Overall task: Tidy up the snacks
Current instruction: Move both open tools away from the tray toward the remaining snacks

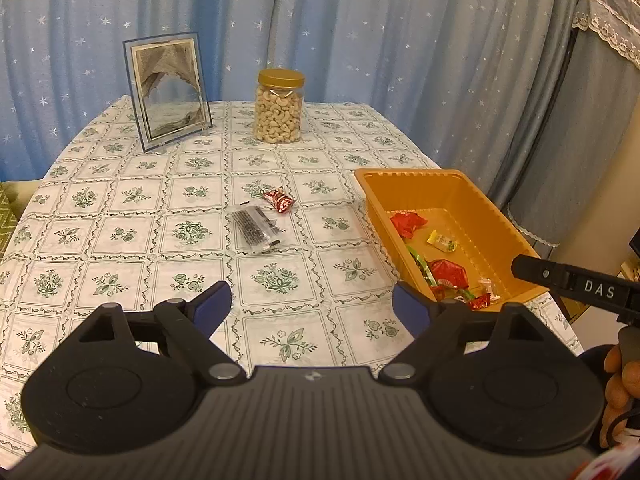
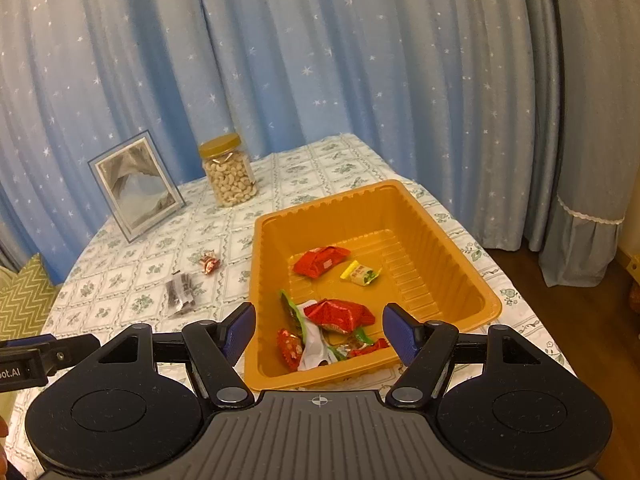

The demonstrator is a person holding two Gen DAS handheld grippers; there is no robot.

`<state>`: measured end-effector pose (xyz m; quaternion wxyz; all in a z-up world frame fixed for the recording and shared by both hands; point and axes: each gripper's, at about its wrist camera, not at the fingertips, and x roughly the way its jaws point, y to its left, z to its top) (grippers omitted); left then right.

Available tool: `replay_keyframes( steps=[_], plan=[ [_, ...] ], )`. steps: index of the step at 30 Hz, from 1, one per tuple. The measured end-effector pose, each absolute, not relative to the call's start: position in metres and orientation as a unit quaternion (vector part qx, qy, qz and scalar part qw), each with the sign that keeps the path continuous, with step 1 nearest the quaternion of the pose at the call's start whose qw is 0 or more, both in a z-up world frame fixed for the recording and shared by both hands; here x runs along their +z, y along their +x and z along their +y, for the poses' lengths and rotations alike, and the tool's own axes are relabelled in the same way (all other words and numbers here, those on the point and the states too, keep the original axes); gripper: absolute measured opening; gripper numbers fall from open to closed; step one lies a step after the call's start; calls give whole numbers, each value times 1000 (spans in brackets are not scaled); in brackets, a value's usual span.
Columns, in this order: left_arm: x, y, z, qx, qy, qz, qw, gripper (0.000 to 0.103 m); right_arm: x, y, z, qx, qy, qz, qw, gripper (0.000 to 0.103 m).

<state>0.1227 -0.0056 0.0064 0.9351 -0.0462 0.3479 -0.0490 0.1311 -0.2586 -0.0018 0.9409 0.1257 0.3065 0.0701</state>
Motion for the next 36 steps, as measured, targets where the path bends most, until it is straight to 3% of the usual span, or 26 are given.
replay_keyframes(
  steps=[15, 32, 34, 36],
  plan=[
    [-3, 138, 25, -20, -56, 350, 935, 87, -5, 151, -228, 92, 108, 310, 940, 70],
    [-34, 219, 43, 16, -69, 364, 929, 87, -25, 233, -181, 123, 72, 314, 939, 70],
    [-41, 231, 41, 17, -70, 369, 927, 87, -29, 244, -177, 120, 65, 318, 938, 68],
    [-49, 243, 40, 19, -70, 375, 924, 86, -34, 255, -175, 117, 62, 324, 937, 60]
  ],
)
